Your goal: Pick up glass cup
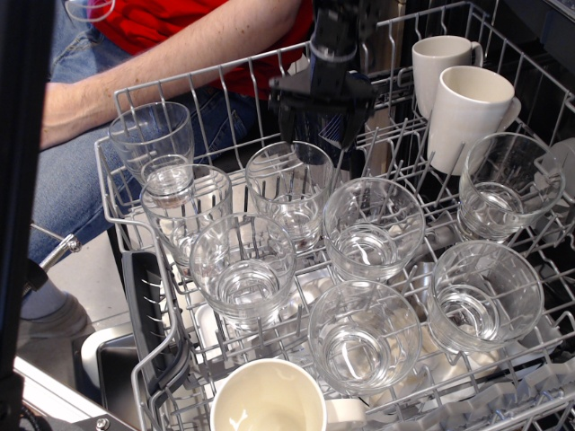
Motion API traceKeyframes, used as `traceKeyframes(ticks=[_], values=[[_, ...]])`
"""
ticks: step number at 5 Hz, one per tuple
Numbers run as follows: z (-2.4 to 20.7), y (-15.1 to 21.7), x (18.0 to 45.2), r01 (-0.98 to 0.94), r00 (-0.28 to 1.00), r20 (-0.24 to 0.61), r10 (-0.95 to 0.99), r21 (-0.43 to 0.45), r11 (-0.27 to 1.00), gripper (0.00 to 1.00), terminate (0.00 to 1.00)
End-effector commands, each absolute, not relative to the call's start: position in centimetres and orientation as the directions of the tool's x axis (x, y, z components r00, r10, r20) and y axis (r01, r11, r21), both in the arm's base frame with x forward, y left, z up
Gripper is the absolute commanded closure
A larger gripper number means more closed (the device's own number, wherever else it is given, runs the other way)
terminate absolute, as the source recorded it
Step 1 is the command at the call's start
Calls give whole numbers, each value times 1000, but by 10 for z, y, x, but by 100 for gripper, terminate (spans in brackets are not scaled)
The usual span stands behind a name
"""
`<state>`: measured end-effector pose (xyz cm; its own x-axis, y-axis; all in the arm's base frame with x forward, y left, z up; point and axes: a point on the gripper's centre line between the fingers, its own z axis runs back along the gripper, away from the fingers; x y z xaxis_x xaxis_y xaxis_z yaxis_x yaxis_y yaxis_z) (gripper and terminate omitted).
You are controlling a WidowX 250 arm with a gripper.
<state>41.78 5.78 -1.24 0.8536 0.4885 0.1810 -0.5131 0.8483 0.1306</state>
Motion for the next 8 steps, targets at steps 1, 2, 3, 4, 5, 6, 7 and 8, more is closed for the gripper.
traceKeyframes(ticks=[1,2,3,4,5,6,7,8], values=[[-18,58,443,-544,823,277,496,136,828,0,0],[-32,59,457,-559,812,292,506,138,817,0,0],[-47,60,458,-575,797,299,524,114,810,0,0],[-56,63,458,-577,796,295,528,111,809,0,0],[-62,72,451,-562,809,267,524,85,823,100,0],[-66,75,446,-567,803,255,538,53,822,100,0],[-65,77,444,-570,800,249,546,32,821,100,0],[-49,74,447,-573,802,219,555,23,819,100,0]])
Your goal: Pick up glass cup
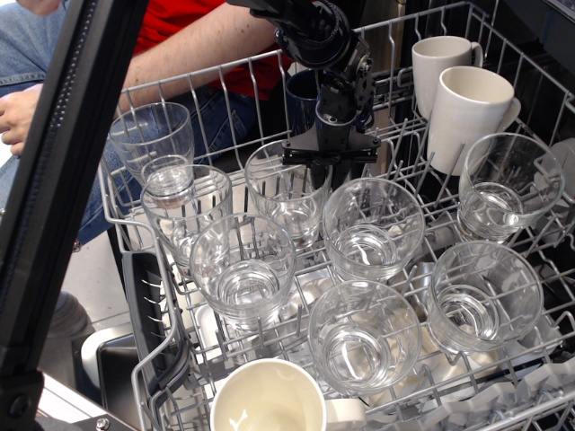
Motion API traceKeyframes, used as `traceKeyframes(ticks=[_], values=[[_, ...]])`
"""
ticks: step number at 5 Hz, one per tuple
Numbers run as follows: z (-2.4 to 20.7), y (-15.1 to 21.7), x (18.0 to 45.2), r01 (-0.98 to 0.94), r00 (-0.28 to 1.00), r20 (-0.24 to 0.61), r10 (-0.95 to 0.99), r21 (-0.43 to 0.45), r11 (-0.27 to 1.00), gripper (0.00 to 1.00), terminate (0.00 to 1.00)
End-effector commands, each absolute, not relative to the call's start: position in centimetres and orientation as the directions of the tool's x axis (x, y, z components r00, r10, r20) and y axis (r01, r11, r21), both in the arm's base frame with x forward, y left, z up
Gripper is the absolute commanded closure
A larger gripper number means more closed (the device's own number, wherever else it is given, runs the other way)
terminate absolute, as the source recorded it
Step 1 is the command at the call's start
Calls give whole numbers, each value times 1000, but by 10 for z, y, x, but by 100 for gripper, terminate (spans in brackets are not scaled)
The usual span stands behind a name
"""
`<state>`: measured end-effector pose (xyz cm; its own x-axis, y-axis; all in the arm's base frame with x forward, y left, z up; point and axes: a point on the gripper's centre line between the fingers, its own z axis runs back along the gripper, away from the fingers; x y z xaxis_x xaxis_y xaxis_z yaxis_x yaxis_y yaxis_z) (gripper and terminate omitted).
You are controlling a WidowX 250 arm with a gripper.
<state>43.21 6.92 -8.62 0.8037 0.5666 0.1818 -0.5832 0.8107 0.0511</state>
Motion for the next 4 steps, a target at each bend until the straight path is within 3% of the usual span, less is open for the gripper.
traceKeyframes(ticks=[1,3,4], values=[[-30,72,449,-581,801,190,568,12,814,100,0],[25,75,452,-567,811,162,562,-20,824,100,0],[41,68,440,-506,829,250,501,-46,861,100,0]])
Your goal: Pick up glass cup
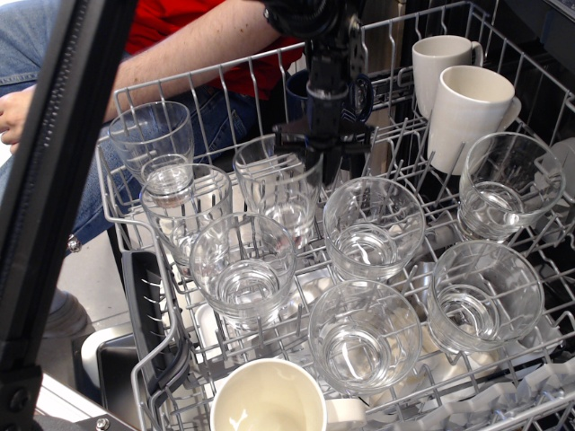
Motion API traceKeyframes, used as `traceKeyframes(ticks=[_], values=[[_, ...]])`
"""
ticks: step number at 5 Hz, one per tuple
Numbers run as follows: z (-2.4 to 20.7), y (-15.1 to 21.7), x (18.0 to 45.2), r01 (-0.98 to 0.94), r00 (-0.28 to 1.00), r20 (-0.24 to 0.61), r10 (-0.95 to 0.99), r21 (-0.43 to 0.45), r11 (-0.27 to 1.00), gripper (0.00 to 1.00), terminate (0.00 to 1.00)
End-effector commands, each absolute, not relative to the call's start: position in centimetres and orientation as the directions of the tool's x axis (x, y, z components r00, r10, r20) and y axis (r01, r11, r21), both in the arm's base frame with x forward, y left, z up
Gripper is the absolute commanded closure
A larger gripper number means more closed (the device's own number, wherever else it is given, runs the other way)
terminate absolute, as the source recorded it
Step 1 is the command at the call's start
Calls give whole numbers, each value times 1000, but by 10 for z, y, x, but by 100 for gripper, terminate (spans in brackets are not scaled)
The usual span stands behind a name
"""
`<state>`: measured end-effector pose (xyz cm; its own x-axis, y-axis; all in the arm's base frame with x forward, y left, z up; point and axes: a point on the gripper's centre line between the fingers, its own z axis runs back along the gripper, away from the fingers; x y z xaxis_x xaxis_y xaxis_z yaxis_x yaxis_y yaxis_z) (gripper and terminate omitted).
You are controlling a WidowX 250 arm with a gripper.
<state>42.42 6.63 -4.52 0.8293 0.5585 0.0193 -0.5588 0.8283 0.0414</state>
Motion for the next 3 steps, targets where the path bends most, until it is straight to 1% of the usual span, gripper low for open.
traceKeyframes(ticks=[1,2,3], values=[[67,68,440,-440,857,284,431,-33,897,100,0],[85,68,442,-413,871,288,398,-7,911,100,0],[99,69,444,-356,915,232,329,85,931,100,100]])
